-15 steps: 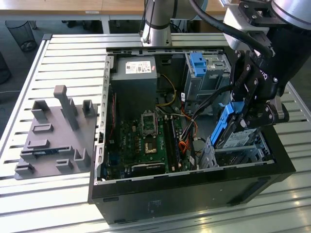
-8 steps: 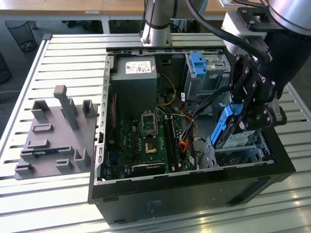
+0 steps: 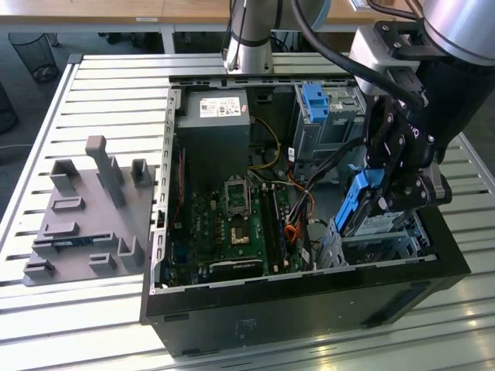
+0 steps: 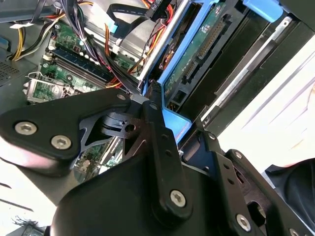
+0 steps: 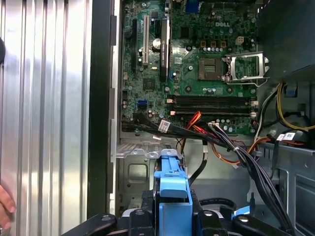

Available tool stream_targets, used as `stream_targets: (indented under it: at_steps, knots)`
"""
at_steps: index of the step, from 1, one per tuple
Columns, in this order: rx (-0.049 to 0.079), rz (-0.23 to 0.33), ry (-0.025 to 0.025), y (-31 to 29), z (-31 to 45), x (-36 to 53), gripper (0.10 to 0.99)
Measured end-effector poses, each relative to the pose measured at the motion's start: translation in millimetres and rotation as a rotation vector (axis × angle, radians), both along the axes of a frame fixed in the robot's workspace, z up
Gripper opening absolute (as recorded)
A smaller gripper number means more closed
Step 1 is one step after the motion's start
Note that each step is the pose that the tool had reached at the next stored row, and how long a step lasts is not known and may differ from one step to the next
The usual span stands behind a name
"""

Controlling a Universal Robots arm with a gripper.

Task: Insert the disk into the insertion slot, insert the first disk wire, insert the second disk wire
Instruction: 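Insert the disk into the insertion slot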

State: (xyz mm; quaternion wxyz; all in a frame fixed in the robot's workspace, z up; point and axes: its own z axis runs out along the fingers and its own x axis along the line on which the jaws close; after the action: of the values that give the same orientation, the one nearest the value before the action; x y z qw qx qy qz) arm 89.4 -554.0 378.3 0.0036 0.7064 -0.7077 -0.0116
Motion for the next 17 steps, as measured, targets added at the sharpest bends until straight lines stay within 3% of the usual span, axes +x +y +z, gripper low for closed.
stream_targets:
  at_steps: [17]
  knots:
    - [0.000, 0.000, 0.0000, 0.0, -10.1, 0.0, 0.365]
